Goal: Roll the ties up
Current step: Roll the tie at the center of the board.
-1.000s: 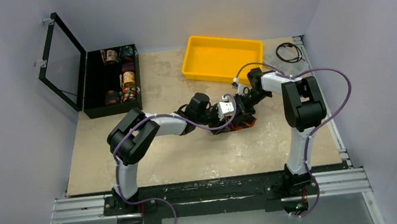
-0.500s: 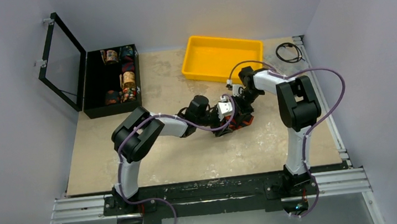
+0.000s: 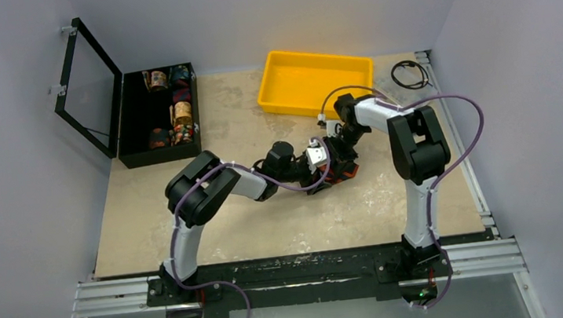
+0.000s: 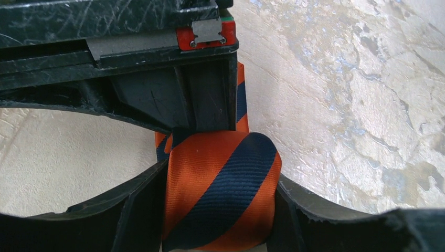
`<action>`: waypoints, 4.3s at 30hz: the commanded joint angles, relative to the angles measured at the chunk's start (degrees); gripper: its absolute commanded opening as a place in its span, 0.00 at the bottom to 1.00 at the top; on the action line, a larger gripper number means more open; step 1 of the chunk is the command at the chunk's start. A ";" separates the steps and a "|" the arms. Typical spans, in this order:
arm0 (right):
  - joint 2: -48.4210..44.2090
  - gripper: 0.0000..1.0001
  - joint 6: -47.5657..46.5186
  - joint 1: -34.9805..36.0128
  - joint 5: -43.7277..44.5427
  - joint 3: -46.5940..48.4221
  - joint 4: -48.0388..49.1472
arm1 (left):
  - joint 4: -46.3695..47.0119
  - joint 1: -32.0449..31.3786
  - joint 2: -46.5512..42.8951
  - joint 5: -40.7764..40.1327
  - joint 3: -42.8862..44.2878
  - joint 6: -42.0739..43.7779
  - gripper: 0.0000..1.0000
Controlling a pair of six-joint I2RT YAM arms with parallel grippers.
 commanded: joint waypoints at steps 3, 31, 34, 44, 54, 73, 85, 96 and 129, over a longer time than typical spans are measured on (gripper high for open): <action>6.95 0.00 -2.61 2.03 7.87 -1.13 6.81 | 6.57 -1.55 2.69 -3.77 1.19 -2.52 0.56; 6.57 0.00 2.73 4.92 -5.30 -8.61 12.45 | 14.55 -1.77 -0.13 -7.29 -8.66 -6.98 0.50; 7.20 0.00 2.72 5.01 -5.59 -7.91 12.33 | 13.73 -1.85 1.17 -6.54 -7.20 -6.52 0.50; 5.51 0.03 0.77 4.99 -5.12 -7.80 11.27 | -1.65 -2.69 -0.14 -13.73 -8.78 3.46 0.23; 1.30 0.30 -5.76 1.29 -6.57 -6.39 7.03 | -21.82 -1.99 -1.85 -16.21 -7.78 6.18 0.02; -9.85 0.60 -14.29 -8.16 -22.84 -5.22 0.01 | -42.21 -1.81 0.10 -16.02 1.90 11.89 0.00; -7.22 0.65 -6.67 -4.74 -27.12 -7.44 6.58 | -45.58 -1.93 0.52 -14.53 4.96 12.49 0.08; -3.45 0.00 -6.98 -4.59 -17.57 -8.77 9.00 | -43.81 -1.14 -0.30 -10.65 5.30 12.61 0.15; -0.22 0.19 -8.81 -4.67 -4.21 -6.96 7.79 | -13.57 2.06 -7.40 1.28 -4.03 11.06 0.20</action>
